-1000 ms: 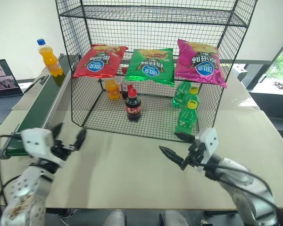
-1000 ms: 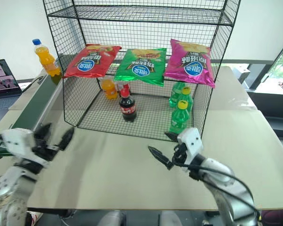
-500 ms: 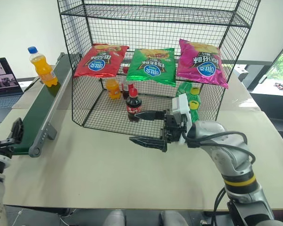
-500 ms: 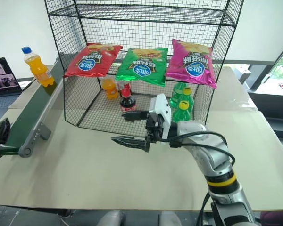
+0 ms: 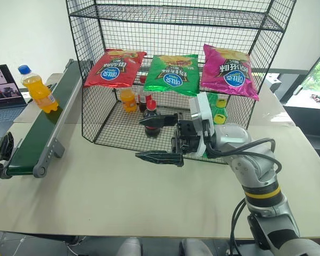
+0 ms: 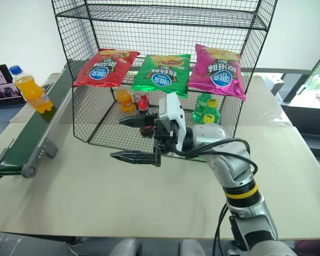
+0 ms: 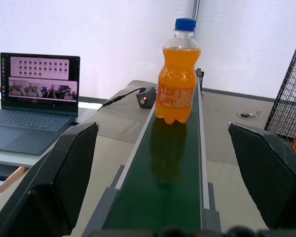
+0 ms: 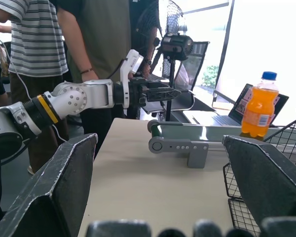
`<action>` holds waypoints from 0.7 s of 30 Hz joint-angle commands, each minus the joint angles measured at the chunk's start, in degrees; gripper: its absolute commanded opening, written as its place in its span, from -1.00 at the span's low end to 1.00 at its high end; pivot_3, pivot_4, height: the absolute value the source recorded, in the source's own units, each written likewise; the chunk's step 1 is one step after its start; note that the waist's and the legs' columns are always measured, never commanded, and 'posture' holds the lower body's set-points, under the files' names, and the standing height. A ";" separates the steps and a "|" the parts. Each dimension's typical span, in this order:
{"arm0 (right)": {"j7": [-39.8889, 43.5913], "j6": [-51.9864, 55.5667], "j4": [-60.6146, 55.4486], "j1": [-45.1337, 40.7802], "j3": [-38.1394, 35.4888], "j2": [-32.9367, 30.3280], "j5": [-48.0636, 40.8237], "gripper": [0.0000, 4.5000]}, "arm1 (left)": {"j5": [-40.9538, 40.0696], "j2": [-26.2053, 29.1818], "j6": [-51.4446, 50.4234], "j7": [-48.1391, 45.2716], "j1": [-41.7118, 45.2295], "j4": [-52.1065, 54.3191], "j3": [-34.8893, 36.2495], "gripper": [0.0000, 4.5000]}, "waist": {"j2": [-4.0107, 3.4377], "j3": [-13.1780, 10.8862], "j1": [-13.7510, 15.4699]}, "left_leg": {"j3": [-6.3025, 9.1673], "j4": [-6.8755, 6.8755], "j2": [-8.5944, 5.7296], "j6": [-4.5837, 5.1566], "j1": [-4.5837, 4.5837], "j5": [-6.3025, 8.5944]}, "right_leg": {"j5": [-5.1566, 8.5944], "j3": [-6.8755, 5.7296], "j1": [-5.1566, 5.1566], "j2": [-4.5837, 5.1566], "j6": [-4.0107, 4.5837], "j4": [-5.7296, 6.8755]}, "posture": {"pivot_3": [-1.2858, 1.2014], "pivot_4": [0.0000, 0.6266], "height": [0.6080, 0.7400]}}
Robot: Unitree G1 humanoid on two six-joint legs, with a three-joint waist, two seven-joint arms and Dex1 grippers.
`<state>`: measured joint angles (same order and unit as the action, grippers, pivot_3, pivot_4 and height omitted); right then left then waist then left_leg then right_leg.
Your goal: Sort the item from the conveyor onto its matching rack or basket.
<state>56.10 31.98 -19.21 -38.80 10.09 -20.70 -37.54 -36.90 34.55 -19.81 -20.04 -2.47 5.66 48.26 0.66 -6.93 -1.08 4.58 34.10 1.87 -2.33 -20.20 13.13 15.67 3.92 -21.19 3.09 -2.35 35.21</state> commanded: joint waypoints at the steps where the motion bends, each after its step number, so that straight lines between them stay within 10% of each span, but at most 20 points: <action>1: -0.24 0.33 -2.01 -2.28 -1.96 0.43 -2.47 1.00 | 0.36 1.25 0.57 -0.20 0.84 0.18 -0.11 1.00 | 0.00 0.00 -0.06 | 0.00 -0.01 0.01 0.00 0.00 0.00 | 0.00 0.00 -0.02 0.00 0.00 0.01 | 0.03 -0.52 0.97; 21: -2.52 1.56 -3.03 -2.65 -1.93 1.06 -4.02 1.00 | 1.91 6.10 0.13 -1.77 4.24 -5.03 -1.51 1.00 | -0.01 -0.01 -0.01 | 0.00 -0.05 0.01 0.00 0.00 0.00 | 0.00 0.00 -0.05 0.00 0.01 0.01 | 0.03 -0.52 0.97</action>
<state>54.04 33.02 -19.94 -40.33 9.63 -19.83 -39.69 -35.57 39.12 -20.16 -21.40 1.17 0.32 46.34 0.65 -6.94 -1.08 4.58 34.04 1.87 -2.33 -20.21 13.13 15.67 3.92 -21.24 3.09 -2.35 35.21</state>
